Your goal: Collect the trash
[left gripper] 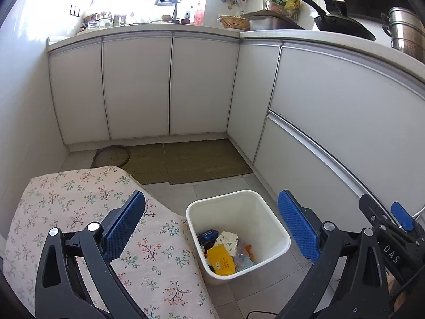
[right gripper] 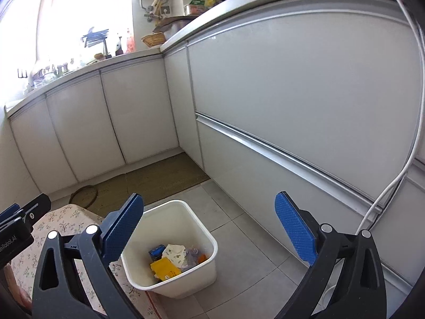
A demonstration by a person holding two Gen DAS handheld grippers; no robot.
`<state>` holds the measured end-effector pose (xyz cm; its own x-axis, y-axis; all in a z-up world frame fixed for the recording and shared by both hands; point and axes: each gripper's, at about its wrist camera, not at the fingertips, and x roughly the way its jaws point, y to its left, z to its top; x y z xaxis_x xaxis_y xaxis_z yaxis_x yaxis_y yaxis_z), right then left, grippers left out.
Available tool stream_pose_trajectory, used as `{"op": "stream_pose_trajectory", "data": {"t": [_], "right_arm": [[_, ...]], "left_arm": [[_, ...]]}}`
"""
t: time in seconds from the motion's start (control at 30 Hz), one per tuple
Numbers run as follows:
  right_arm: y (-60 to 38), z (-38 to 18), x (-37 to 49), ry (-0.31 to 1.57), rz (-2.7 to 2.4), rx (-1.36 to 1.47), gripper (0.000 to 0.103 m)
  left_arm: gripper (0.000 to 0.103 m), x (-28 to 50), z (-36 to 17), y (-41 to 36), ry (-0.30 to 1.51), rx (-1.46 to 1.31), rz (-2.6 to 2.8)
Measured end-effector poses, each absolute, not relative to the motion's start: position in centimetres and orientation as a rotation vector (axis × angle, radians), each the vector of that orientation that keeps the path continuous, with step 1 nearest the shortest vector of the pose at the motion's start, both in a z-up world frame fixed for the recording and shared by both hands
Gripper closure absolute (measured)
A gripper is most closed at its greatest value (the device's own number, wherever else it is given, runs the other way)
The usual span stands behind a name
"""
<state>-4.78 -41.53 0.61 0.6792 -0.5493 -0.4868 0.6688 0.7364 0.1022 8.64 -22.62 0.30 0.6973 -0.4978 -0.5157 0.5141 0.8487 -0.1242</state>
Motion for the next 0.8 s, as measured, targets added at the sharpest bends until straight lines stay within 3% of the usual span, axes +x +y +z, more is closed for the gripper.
{"op": "stream_pose_trajectory", "data": {"t": [0.27, 0.5, 0.8], "right_arm": [[-35.2, 1.9, -7.5, 0.437, -0.716, 0.208, 0.007], [-29.5, 1.7, -10.1, 0.436, -0.657, 0.178, 0.007], [-24.3, 2.1, -12.1, 0.378, -0.589, 0.106, 0.007]], "left_arm": [[0.007, 6.9, 1.5, -15.1, 0.623, -0.082, -0.551], [0.007, 1.4, 1.5, -9.2, 0.477, -0.076, -0.477], [0.007, -2.0, 0.7, -6.5, 0.500, -0.015, -0.347]]}}
